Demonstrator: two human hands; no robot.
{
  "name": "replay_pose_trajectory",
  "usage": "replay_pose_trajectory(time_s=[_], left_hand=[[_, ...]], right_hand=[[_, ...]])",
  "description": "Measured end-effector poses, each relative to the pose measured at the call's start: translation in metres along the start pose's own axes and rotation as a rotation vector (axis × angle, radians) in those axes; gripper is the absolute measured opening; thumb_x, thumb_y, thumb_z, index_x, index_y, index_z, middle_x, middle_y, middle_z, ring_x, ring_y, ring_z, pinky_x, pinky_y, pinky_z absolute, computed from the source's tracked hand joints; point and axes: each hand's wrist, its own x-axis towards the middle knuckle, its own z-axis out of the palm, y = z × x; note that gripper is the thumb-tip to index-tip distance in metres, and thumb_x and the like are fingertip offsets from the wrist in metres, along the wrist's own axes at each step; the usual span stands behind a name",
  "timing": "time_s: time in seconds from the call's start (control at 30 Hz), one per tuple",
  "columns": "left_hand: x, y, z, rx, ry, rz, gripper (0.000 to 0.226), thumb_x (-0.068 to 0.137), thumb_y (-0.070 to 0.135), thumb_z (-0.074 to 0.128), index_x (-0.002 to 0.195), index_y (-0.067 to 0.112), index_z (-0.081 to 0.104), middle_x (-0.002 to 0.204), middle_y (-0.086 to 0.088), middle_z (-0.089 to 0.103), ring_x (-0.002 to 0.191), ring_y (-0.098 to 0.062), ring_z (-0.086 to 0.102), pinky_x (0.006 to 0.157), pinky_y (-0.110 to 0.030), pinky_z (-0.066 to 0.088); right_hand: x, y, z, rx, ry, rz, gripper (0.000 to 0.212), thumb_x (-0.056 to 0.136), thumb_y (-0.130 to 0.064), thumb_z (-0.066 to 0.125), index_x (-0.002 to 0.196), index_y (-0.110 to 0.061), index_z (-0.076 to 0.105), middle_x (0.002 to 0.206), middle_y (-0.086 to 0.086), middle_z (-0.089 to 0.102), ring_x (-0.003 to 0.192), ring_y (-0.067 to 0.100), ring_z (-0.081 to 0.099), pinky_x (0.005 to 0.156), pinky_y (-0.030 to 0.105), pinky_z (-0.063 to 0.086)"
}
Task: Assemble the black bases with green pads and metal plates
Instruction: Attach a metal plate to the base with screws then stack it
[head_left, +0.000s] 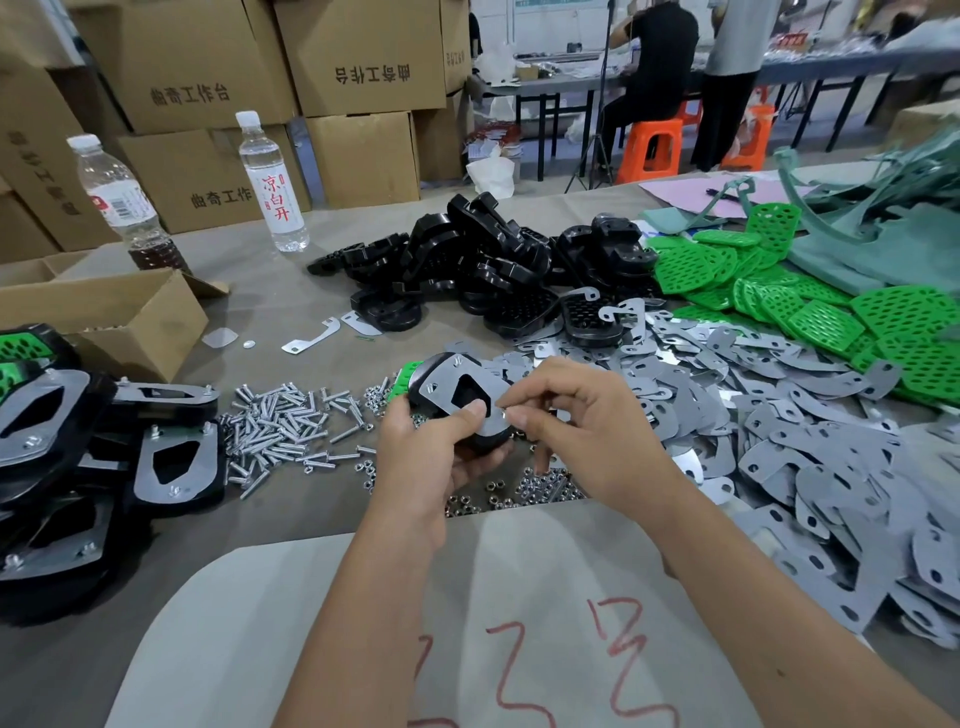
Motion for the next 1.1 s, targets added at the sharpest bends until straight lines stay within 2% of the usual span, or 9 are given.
replay_pose_trajectory(time_s=[0.1, 0.17, 0.27, 0.4, 0.5, 0.67, 0.83, 0.93, 1.1], left_hand=[[0.001, -0.001, 0.000, 0.022, 0.009, 0.010, 0.034, 0.091, -0.001, 0.071, 0.122, 0.010, 0.061, 0.111, -0.019, 0.076, 0.093, -0.043, 0.076, 0.060, -0.030, 0.060], [0.001, -0.002, 0.000, 0.047, 0.016, 0.032, 0.035, 0.091, -0.001, 0.072, 0.121, 0.012, 0.061, 0.111, -0.017, 0.076, 0.092, -0.041, 0.077, 0.061, -0.031, 0.061], [0.002, -0.003, 0.000, 0.090, 0.035, 0.062, 0.035, 0.090, 0.001, 0.075, 0.119, 0.016, 0.062, 0.111, -0.013, 0.076, 0.093, -0.035, 0.077, 0.064, -0.033, 0.061], [0.001, -0.003, -0.002, 0.093, 0.016, 0.059, 0.035, 0.089, 0.002, 0.075, 0.119, 0.016, 0.062, 0.109, -0.012, 0.077, 0.093, -0.034, 0.078, 0.065, -0.033, 0.062], [0.001, -0.003, -0.001, 0.115, 0.018, 0.059, 0.034, 0.089, 0.003, 0.075, 0.117, 0.017, 0.063, 0.110, -0.011, 0.077, 0.095, -0.032, 0.077, 0.065, -0.034, 0.061], [0.001, -0.003, -0.001, 0.128, 0.037, 0.063, 0.032, 0.090, 0.004, 0.074, 0.117, 0.017, 0.063, 0.111, -0.012, 0.076, 0.096, -0.034, 0.077, 0.064, -0.033, 0.061], [-0.001, -0.003, 0.002, 0.126, 0.058, 0.087, 0.033, 0.091, 0.005, 0.074, 0.119, 0.017, 0.062, 0.110, -0.013, 0.076, 0.092, -0.032, 0.078, 0.063, -0.032, 0.061], [-0.001, -0.003, 0.003, 0.100, 0.069, 0.099, 0.034, 0.091, 0.003, 0.073, 0.120, 0.016, 0.061, 0.109, -0.014, 0.076, 0.090, -0.032, 0.078, 0.062, -0.031, 0.061], [0.000, -0.004, 0.002, 0.133, 0.080, 0.094, 0.034, 0.091, 0.001, 0.072, 0.119, 0.015, 0.059, 0.112, -0.016, 0.074, 0.094, -0.037, 0.076, 0.064, -0.035, 0.062]], right_hand=[[0.000, 0.000, 0.000, -0.007, -0.006, -0.001, 0.016, 0.086, 0.004, 0.078, 0.087, -0.012, 0.078, 0.079, 0.005, 0.061, 0.069, 0.032, 0.062, 0.051, 0.033, 0.058], [0.000, 0.001, -0.001, -0.039, -0.012, -0.008, 0.016, 0.086, 0.005, 0.078, 0.088, -0.012, 0.079, 0.081, 0.005, 0.063, 0.067, 0.027, 0.062, 0.050, 0.035, 0.059], [0.001, 0.003, -0.003, -0.094, -0.025, -0.017, 0.015, 0.089, 0.003, 0.076, 0.093, -0.011, 0.080, 0.085, 0.008, 0.063, 0.060, 0.029, 0.064, 0.048, 0.042, 0.058], [0.001, 0.002, -0.005, -0.085, -0.053, -0.006, 0.017, 0.090, 0.003, 0.075, 0.095, -0.012, 0.081, 0.087, 0.006, 0.063, 0.059, 0.027, 0.064, 0.052, 0.035, 0.058], [0.001, 0.003, -0.009, -0.069, -0.084, 0.021, 0.018, 0.091, 0.002, 0.075, 0.096, -0.014, 0.081, 0.086, 0.002, 0.063, 0.060, 0.028, 0.063, 0.054, 0.038, 0.060], [0.000, 0.004, -0.003, -0.136, -0.007, -0.005, 0.016, 0.087, -0.002, 0.081, 0.092, -0.018, 0.082, 0.080, 0.001, 0.064, 0.061, 0.021, 0.063, 0.048, 0.029, 0.056], [-0.001, 0.002, 0.004, -0.206, 0.087, -0.036, 0.012, 0.079, -0.014, 0.089, 0.085, -0.017, 0.078, 0.072, -0.004, 0.065, 0.066, 0.017, 0.062, 0.050, 0.042, 0.057], [-0.001, 0.002, 0.008, -0.188, 0.108, -0.042, 0.011, 0.081, -0.011, 0.087, 0.080, -0.016, 0.077, 0.072, -0.007, 0.065, 0.066, 0.015, 0.060, 0.046, 0.040, 0.056], [0.000, 0.003, 0.002, -0.095, -0.011, -0.014, 0.014, 0.085, 0.004, 0.079, 0.087, -0.010, 0.081, 0.081, 0.003, 0.065, 0.068, 0.016, 0.061, 0.044, 0.031, 0.054]])
